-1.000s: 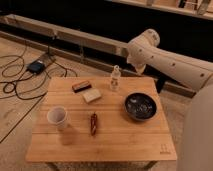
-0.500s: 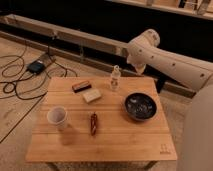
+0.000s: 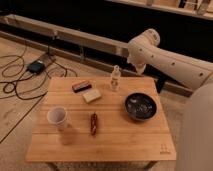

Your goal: Push the ceramic bowl across the table

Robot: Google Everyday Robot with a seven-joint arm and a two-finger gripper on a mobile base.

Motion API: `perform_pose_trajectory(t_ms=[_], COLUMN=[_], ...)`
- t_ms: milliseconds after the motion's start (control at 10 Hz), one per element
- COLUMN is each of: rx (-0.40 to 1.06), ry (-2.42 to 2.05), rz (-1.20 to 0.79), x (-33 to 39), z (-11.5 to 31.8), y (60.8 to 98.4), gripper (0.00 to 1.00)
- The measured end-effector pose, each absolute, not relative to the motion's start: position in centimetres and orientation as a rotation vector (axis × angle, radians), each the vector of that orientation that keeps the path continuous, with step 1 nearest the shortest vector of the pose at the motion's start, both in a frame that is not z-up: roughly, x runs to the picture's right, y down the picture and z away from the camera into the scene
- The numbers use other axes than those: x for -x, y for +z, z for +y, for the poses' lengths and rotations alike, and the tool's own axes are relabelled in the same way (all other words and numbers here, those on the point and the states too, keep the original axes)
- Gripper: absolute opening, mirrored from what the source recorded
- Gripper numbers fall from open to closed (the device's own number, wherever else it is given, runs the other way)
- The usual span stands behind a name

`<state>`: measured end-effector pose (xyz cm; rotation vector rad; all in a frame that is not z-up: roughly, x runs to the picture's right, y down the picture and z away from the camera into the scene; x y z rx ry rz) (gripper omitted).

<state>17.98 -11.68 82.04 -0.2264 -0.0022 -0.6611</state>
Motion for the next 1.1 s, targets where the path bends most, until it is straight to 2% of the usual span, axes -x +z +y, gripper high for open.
perform_pose_trajectory(t_ms=[500, 1100], rx=[0.26, 0.32], ry=[-0.611, -0.524], rz=[-0.029, -0.056], x=[-18.6, -20.2], z=[-12.2, -9.3], y=[85.5, 91.1], gripper=[0.61, 0.61])
